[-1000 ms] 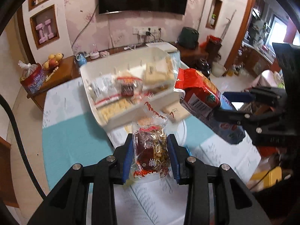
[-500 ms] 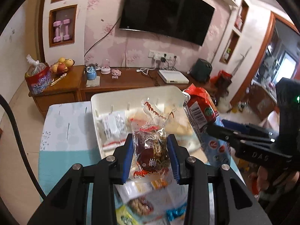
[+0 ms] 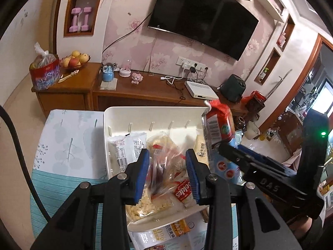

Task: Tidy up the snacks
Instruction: 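Carry both packs over the tray and open both tools to drop them, then move both tools from the tray toward the blue wrapper and brown cracker pack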

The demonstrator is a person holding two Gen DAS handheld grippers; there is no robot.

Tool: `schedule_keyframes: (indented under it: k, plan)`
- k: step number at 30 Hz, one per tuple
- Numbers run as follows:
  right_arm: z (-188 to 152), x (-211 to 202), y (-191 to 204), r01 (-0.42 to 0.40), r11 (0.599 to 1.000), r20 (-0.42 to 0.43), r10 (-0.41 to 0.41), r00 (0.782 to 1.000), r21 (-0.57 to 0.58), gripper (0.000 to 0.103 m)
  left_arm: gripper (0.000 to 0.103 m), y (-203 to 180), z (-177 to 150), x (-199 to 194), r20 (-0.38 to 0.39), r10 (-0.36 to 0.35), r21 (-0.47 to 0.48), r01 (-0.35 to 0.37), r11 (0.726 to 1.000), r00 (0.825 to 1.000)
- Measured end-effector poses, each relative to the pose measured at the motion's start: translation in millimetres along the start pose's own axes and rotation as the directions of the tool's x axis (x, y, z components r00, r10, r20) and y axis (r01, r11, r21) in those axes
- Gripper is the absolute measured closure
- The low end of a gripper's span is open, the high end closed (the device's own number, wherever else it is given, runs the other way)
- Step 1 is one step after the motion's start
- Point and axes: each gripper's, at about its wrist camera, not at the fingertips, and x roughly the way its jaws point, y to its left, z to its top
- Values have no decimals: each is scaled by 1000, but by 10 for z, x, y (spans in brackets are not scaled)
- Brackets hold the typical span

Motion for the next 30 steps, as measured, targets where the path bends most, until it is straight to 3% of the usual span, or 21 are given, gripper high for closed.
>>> schedule_keyframes:
  k: [3, 6, 9, 17, 22, 30]
  plan:
    - [-15, 59, -25, 10, 1000, -12, -10, 1000, 7, 46, 61, 16, -1, 33, -15, 6, -15, -6, 1000, 1000]
    - [18, -30, -44, 31, 1000, 30, -31, 999, -2, 33, 54, 31, -11, 27, -20, 7, -24, -7, 1000, 1000]
    - [7, -91, -78, 52, 998, 31, -51, 998, -33, 31, 46, 17, -47, -13, -24, 9, -18, -10, 1000, 1000]
    - [-134, -331, -319, 75, 995, 49, -72, 996, -58, 31, 45, -53, -185, -118, -15, 8, -3, -8, 1000, 1000]
    - [-302, -418, -442, 93, 989, 66, -85, 994, -119, 31, 45, -167, -375, -155, -49, 45, -24, -47, 999, 998]
    - [-494, -643, -645, -16, 964, 46, 29, 999, -265, 31, 44, -467, -611, -400, -40, 179, -138, -183, 973, 983]
